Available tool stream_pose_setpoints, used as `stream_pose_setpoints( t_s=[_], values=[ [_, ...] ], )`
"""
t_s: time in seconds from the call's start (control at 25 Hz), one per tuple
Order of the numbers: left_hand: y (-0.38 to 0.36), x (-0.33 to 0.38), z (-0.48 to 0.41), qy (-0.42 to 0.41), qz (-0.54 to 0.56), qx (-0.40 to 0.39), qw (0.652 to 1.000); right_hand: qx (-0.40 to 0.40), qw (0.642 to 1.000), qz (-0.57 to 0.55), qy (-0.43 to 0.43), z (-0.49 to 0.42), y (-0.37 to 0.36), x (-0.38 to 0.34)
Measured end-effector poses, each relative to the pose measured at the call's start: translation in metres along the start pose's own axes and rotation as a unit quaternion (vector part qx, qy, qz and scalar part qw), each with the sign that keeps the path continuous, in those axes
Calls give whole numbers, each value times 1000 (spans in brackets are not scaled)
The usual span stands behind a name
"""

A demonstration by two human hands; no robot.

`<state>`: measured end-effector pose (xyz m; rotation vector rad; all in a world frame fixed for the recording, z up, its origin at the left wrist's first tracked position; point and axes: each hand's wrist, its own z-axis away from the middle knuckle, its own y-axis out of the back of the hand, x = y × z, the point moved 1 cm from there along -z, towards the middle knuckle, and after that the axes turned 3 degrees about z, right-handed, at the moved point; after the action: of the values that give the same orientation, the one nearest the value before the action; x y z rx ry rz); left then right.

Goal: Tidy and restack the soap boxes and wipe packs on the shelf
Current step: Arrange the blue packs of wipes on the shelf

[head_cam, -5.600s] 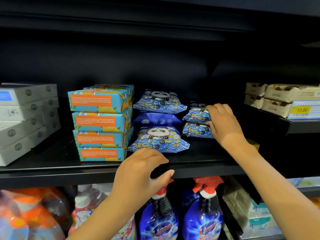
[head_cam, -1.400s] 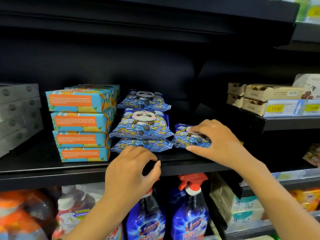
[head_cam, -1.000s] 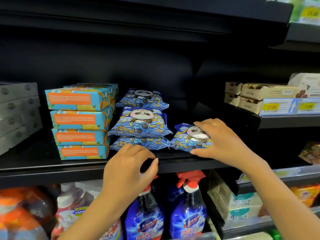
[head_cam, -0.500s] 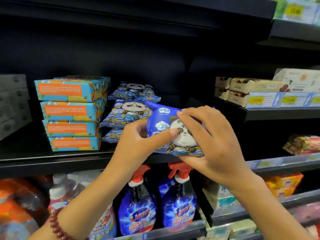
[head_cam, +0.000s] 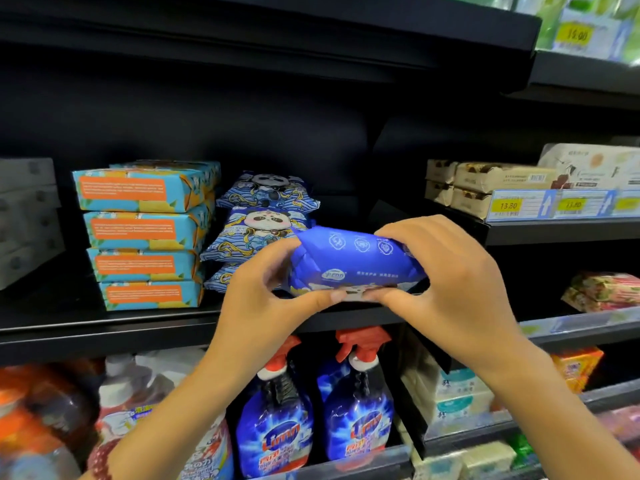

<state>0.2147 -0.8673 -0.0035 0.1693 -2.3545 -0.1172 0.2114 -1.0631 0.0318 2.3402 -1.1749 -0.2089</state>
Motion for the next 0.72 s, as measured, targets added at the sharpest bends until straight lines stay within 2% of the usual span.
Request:
stream_pose_setpoints(
  t_s=[0.08,0.16,0.24,0.32,0.4,0.48,0.52,0.64,0.72],
  values=[
    [5,-2,1,22,-5,63,998,81,996,39,5,7,-2,1],
    [6,-2,1,82,9,115,990,151,985,81,36,13,-4,3],
    [2,2,-2,201,80,68,974,189,973,106,85,16,-8,2],
    [-6,6,-3,309,168,-25,936,206,961,126,136,17,-15,-2],
    [-10,8,-4,346,237,-56,906,204,956,127,167,20,-20,-1],
    [-11,8,-5,338,290,-33,895,179,962,101,179,23,-20,5],
    [-11,5,-5,320,290,-20,902,162,966,85,183,25,-19,9],
    [-11,-2,-5,223,244,7,944,115,973,42,194,29,-10,15],
    [-10,-3,-3,125,182,19,975,108,978,19,177,26,-3,15]
  ],
)
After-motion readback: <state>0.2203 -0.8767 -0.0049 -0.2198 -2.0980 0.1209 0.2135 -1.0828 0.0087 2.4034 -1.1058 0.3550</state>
